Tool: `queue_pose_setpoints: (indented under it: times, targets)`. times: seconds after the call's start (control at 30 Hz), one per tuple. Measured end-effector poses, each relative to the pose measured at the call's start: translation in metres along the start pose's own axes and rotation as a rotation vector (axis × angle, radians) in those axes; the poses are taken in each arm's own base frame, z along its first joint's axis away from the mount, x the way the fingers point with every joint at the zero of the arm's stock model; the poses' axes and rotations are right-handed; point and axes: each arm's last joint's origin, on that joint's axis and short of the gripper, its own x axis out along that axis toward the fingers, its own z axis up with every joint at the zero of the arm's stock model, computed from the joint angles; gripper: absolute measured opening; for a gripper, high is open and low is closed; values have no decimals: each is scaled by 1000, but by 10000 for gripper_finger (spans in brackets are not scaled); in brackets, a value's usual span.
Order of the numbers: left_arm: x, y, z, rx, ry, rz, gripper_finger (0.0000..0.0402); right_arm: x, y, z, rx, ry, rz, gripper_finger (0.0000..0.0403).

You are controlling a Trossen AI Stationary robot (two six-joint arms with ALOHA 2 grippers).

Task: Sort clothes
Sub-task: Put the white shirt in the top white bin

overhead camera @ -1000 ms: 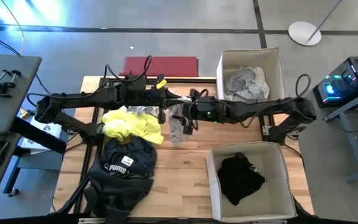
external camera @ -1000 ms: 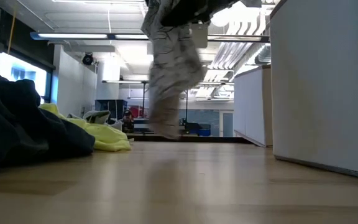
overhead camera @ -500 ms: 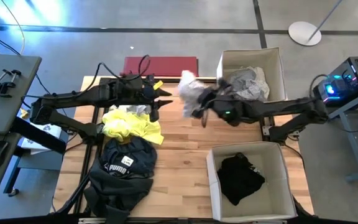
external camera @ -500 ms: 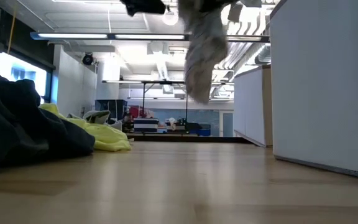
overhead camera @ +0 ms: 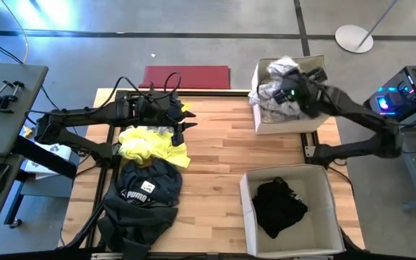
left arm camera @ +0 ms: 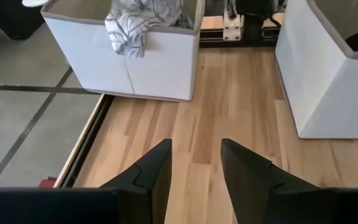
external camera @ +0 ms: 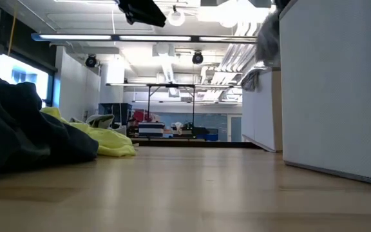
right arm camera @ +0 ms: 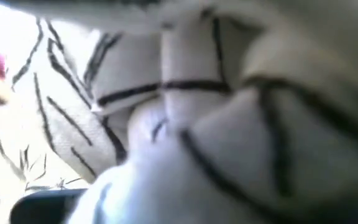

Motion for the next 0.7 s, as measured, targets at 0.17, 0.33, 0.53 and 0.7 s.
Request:
queue_pose_setpoints:
  times: [0.17, 0.33, 0.53, 0.7]
  targets:
    - [0, 0, 0, 1, 0, -1, 127, 48, -15, -19, 149, 387, 135, 44]
    - [0, 0, 0, 1, 3, -1, 127, 83, -10, -32, 59, 647, 135, 54]
    - [0, 0, -3, 4, 31, -4, 127, 105, 9, -44, -139, 865, 39, 120]
    - [0, -1, -5, 6, 50, -7, 127, 105, 11, -49, -259, 957, 42, 199]
